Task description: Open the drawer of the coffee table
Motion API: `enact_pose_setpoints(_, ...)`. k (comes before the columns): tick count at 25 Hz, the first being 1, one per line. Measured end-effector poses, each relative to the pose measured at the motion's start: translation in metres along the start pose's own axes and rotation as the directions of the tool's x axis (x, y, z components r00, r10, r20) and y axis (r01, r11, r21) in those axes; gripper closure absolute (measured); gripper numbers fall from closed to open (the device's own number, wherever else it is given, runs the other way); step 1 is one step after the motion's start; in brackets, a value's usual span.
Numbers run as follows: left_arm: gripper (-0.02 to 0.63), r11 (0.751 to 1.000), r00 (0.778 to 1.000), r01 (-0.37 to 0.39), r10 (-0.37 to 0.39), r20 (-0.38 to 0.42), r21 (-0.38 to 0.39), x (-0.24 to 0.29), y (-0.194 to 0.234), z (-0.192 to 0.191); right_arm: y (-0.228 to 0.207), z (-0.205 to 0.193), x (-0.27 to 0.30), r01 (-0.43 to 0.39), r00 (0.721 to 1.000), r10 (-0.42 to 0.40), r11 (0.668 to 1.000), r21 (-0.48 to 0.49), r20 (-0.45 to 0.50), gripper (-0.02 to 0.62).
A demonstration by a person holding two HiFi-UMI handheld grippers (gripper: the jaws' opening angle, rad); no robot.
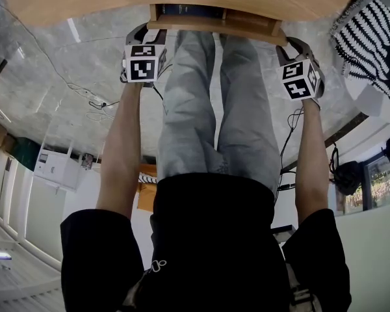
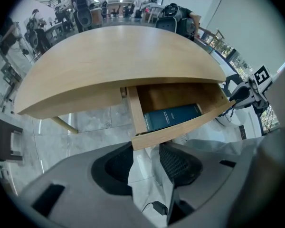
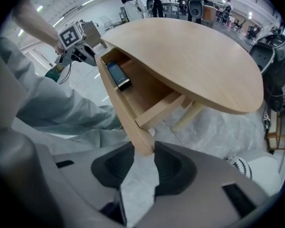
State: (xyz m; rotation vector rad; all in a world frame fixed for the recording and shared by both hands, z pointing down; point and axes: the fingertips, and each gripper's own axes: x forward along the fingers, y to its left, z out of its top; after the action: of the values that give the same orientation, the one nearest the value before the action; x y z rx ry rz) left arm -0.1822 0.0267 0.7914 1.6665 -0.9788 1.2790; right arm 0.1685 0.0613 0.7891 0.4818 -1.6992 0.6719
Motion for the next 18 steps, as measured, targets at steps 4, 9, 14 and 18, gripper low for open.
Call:
enact_pose_setpoints(4,0.442,1.000,0.999,0.003,-0.003,-0.040,0.002,-0.006,-0.004,-0.021,0.022,-0.011,0.000,-0.034,0.999,0.033,0.999,-0.012,-0.028,0.469)
enact_pose_setpoints(9,0.445,1.000,0.996,0.006,-0.006,-0.090,-0.001,-0.013,-0.010,-0.048,0.048,-0.028,0.000,-0.072,0.995,0.071,0.997,-0.019,-0.064,0.469)
enact_pose_setpoints(14,0.446,1.000,0.992,0.010,-0.010,-0.130,0.002,-0.010,-0.014,-0.070,0.064,-0.041,0.005,-0.097,0.991,0.094,0.995,-0.022,-0.097,0.469)
enact_pose_setpoints(18,0.446,1.000,0.987,0.013,-0.012,-0.163,0.008,-0.005,-0.012,-0.079,0.071,-0.045,0.011,-0.104,0.988,0.101,0.994,-0.022,-0.114,0.468)
